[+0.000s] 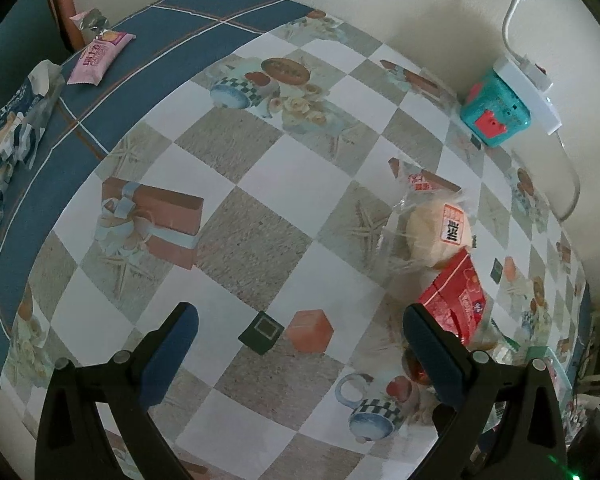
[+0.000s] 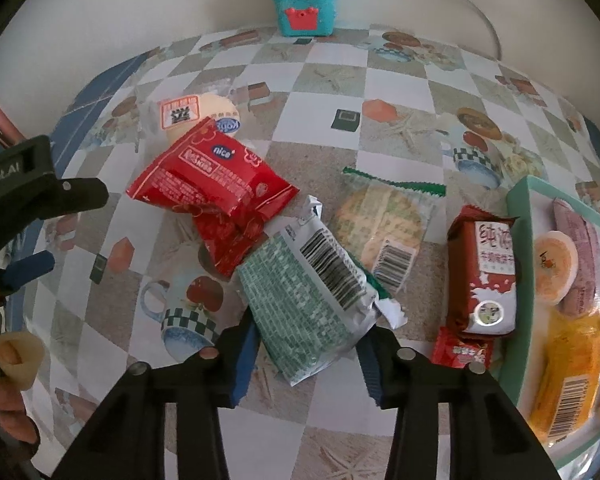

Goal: Organize snacks
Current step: 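Grasp the green-striped packet with the right tool while the left grasps the red packet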

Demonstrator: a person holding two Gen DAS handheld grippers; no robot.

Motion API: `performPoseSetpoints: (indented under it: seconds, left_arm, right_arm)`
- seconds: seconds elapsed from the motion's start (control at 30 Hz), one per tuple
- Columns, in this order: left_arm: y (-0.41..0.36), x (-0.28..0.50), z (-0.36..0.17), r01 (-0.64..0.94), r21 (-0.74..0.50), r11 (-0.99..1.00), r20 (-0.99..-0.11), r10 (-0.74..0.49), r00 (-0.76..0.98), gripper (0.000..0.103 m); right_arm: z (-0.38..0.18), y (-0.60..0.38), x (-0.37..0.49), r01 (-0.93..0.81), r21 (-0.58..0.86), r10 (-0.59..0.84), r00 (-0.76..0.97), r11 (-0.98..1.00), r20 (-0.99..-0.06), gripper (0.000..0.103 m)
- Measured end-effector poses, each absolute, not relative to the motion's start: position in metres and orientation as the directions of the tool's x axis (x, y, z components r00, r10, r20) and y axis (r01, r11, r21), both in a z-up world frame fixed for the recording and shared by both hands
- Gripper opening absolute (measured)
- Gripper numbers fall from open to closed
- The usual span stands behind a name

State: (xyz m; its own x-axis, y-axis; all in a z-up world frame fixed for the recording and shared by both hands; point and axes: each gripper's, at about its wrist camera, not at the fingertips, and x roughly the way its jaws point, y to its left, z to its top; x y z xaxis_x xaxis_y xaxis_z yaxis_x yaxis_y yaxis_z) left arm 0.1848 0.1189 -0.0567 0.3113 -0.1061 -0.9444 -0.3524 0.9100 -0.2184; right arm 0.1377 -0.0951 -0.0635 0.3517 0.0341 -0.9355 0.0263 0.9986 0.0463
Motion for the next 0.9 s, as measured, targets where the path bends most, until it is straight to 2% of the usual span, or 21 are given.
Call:
performPoseSetpoints:
  seconds: [0.3, 0.63, 0.77, 0.9]
  left_arm:
    - [0.109, 0.185, -0.053, -0.325, -0.218, 0.92, -0.943, -0.113, 0.311, 0.102]
    - [0.083, 0.194, -0.046, -0.282, -0.267, 0.921, -0.929, -0.168, 0.331, 0.102]
    - [0.067, 0.203, -0.052, -0.28, -0.32, 0.905, -0.915, -0.219, 0.338, 0.102]
    - [0.048, 0.212, -0.06, -0.273, -0.321, 0.907, -0.914, -0.221, 0.34, 0.102]
  right_arm:
    - [-0.05, -0.103, 0.137, 0.025, 0.067, 0.053, 0.373, 0.997, -0.926, 0.039]
    - [-0.048, -0.132, 0.134, 0.083, 0.08, 0.043, 0.378, 0.993, -0.925, 0.038]
    - [-0.049, -0.144, 0.133, 0.098, 0.086, 0.043, 0.377, 0.991, -0.925, 0.038]
    - [-0.05, -0.154, 0.133, 0.105, 0.118, 0.069, 0.383, 0.987, -0.921, 0.039]
